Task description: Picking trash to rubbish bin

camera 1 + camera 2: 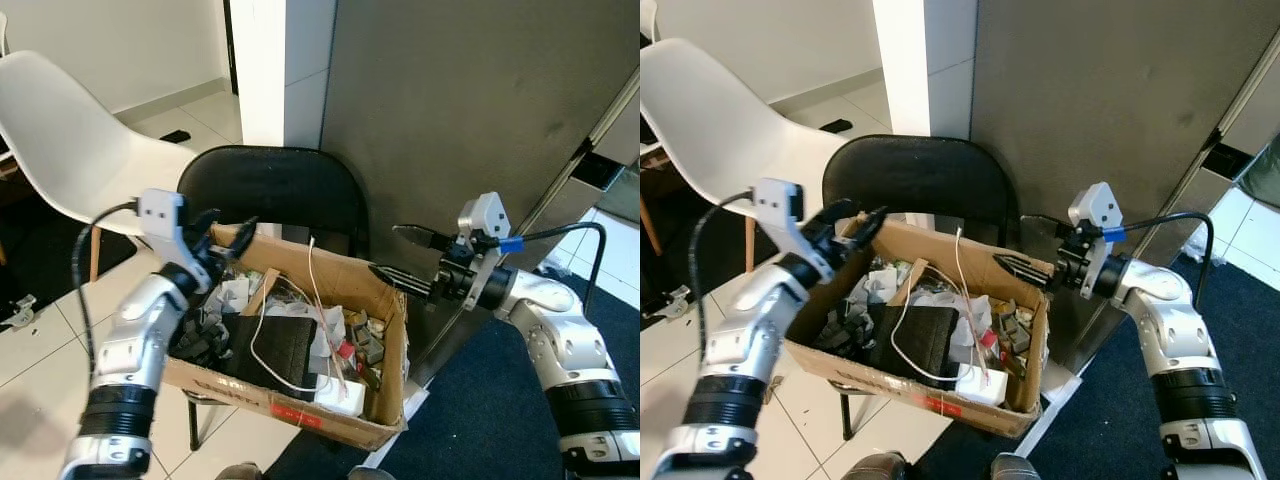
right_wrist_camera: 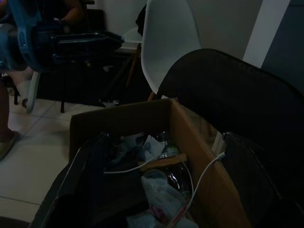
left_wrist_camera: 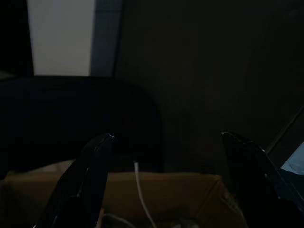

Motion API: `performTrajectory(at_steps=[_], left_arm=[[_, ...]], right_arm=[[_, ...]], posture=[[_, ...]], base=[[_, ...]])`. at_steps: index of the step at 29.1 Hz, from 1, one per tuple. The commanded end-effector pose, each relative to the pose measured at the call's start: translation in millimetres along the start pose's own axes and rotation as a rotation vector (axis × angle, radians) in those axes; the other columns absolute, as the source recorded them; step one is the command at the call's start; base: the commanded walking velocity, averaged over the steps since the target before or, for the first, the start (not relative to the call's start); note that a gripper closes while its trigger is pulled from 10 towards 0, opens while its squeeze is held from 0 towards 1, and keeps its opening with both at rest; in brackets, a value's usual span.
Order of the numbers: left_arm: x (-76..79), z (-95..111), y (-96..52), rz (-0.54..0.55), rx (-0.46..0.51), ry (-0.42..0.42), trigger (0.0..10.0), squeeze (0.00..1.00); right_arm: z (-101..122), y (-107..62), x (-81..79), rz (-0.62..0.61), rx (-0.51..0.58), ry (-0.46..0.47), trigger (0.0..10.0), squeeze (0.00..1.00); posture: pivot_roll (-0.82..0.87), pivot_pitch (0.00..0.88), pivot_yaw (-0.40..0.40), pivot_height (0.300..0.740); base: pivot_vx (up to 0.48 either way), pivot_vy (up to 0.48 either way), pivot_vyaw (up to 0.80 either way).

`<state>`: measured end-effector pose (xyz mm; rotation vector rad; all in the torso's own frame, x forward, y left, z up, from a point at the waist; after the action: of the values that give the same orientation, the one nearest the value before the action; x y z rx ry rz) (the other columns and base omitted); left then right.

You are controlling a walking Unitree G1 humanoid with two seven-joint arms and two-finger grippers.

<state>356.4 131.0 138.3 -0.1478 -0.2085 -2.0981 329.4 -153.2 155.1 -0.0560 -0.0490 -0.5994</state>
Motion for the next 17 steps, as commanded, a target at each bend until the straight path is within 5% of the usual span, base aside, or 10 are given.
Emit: performTrajectory(at_steps=[1,17], left_arm=[[8.0,-4.4,2.0,-0.006,-0.012,-0.007,10.0,0.00],[14.2,-7.8,6.4,0.006,-0.015,-0.002,10.0,0.00]], right_arm=[[-6.1,1.3,-3.3,0.011,-0.017,0.011,10.0,0.00],[-6.0,11.1,-3.7,-0.005,0.001,0.016,10.0,0.00]], posture=[[0.01,0.000,-0.016,0.740],[0.02,0.000,-0.017,0.740]], base=[[0.000,0.000,-0.80],[0.000,0.000,-0.80]])
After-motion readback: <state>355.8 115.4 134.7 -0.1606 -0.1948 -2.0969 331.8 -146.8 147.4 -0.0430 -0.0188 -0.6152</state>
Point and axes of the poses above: a point about 5 cm out from each wrist's last joint towards the gripper, its own y axis pointing out of the wrist towards the gripper, its own z axis along the axis of the wrist's last joint, x = y × z, the point moved 5 cm from there along y, pointing out of the wrist towards the gripper, and after that the axes turned 1 degree about y, right-handed, at the moved point
